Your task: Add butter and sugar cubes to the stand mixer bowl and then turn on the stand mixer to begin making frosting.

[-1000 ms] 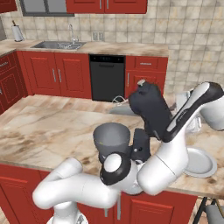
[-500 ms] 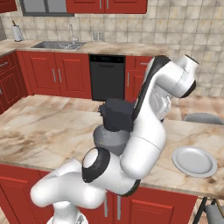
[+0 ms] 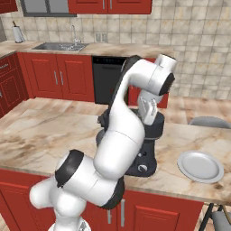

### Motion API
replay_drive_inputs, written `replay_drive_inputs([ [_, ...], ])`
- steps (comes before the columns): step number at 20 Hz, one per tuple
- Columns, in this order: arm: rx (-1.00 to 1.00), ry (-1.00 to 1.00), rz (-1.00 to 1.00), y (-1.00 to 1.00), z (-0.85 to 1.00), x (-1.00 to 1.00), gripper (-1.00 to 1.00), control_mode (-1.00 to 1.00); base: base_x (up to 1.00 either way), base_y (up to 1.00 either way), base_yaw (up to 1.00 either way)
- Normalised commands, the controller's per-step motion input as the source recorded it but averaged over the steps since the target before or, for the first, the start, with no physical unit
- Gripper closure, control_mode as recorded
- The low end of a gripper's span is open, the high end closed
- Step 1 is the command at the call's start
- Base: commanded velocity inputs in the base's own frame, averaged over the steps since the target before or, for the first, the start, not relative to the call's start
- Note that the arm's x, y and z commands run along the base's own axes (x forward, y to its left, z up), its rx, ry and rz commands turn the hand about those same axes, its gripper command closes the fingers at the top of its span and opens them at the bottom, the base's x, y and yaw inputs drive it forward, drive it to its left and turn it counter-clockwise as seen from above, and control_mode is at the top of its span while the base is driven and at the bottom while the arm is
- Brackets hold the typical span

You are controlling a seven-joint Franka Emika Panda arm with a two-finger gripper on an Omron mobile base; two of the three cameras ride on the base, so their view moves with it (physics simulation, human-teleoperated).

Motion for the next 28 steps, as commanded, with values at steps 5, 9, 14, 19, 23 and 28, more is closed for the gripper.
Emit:
replay_drive_inputs([
  [5, -0.02, -0.02, 0.00, 0.15, 0.20, -0.79, -1.00, -1.00, 0.00, 0.00, 0.00],
  [9, 0.00, -0.09, 0.00, 0.13, 0.10, -0.93, -1.00, -1.00, 0.00, 0.00, 0.00],
  [14, 0.01, -0.14, 0.00, 0.14, 0.00, -0.77, -1.00, -1.00, 0.00, 0.00, 0.00],
  [19, 0.10, -0.02, -0.01, 0.03, -0.01, -0.41, -1.00, -1.00, 0.00, 0.00, 0.00],
  [23, 0.19, -0.17, -0.14, 0.00, -0.08, -0.29, -1.00, -1.00, 0.00, 0.00, 0.00],
  [28, 0.20, -0.23, -0.15, 0.00, -0.17, -0.05, -1.00, -1.00, 0.00, 0.00, 0.00],
])
